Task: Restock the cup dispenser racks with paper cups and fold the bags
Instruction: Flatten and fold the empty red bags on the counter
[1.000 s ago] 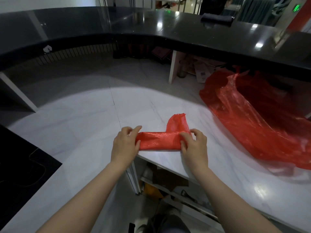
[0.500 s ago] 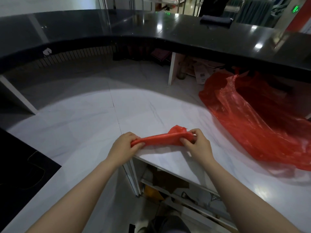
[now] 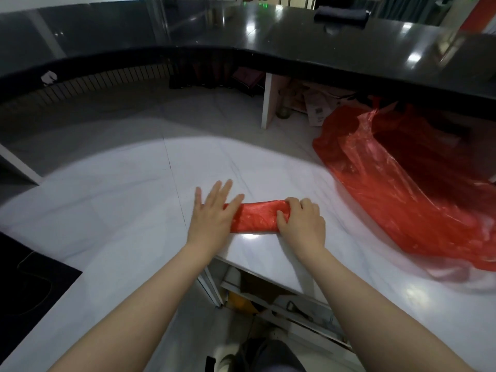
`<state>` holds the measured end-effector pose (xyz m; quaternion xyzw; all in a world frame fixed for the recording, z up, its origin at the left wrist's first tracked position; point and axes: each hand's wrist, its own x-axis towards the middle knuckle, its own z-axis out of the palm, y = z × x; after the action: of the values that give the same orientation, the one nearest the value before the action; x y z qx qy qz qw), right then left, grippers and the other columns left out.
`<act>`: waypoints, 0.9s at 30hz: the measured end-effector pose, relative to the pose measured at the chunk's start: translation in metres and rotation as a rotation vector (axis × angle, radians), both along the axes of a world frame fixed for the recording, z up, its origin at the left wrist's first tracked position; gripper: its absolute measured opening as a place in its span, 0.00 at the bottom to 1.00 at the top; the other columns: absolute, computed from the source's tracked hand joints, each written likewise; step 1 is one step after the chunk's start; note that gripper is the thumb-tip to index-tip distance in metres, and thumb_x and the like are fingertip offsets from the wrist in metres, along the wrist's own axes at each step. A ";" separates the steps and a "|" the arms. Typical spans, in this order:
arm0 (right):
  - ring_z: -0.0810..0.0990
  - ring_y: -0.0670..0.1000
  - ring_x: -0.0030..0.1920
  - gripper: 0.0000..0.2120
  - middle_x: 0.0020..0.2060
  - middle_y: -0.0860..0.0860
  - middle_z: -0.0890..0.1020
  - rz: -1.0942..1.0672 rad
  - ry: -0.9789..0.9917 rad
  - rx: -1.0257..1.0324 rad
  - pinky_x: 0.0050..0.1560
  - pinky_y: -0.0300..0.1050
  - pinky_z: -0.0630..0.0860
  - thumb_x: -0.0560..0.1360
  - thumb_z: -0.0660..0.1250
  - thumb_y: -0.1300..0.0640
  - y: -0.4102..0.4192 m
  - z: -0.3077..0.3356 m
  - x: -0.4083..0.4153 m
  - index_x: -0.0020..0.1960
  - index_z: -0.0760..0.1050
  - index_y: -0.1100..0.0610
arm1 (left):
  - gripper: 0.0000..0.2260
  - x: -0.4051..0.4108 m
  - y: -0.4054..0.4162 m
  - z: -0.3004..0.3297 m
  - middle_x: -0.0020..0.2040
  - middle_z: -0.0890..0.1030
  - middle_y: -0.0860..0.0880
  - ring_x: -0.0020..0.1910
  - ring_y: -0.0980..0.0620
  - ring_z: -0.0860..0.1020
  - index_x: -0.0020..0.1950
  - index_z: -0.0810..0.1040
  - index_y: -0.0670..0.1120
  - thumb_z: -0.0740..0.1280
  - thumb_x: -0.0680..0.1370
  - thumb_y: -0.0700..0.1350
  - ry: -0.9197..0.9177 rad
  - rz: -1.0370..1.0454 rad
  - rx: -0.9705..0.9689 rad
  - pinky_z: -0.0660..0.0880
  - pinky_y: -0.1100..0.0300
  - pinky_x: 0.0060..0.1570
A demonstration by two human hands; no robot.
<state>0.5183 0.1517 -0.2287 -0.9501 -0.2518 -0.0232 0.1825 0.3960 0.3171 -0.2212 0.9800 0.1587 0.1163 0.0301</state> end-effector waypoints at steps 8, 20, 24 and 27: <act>0.47 0.50 0.77 0.25 0.77 0.48 0.53 0.431 0.146 -0.115 0.73 0.58 0.41 0.81 0.51 0.54 -0.009 -0.009 0.015 0.76 0.51 0.42 | 0.31 0.010 -0.013 -0.021 0.79 0.43 0.52 0.77 0.51 0.42 0.76 0.37 0.60 0.43 0.76 0.68 0.312 -0.136 -0.135 0.33 0.48 0.71; 0.36 0.56 0.76 0.37 0.77 0.47 0.40 0.365 0.087 -0.360 0.69 0.66 0.33 0.71 0.41 0.28 -0.025 -0.004 -0.001 0.76 0.37 0.41 | 0.31 0.006 -0.019 -0.021 0.78 0.39 0.50 0.77 0.49 0.39 0.76 0.35 0.58 0.40 0.76 0.68 0.367 -0.137 -0.076 0.33 0.48 0.71; 0.38 0.54 0.76 0.35 0.77 0.48 0.41 0.334 0.101 -0.330 0.70 0.64 0.36 0.75 0.48 0.33 -0.063 -0.003 -0.013 0.76 0.36 0.42 | 0.33 0.000 -0.024 -0.020 0.79 0.41 0.48 0.77 0.49 0.42 0.77 0.37 0.52 0.43 0.78 0.66 0.360 -0.115 -0.104 0.37 0.50 0.72; 0.36 0.53 0.76 0.33 0.77 0.50 0.40 0.330 0.045 -0.351 0.72 0.62 0.37 0.78 0.50 0.36 -0.088 0.010 -0.011 0.77 0.41 0.45 | 0.39 0.009 -0.020 -0.006 0.79 0.44 0.44 0.77 0.48 0.47 0.77 0.38 0.44 0.49 0.77 0.67 0.407 -0.100 -0.070 0.43 0.52 0.74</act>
<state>0.5072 0.0638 -0.2191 -0.9136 -0.3997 0.0721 0.0215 0.4055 0.2969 -0.2270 0.9883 0.1165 -0.0912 0.0373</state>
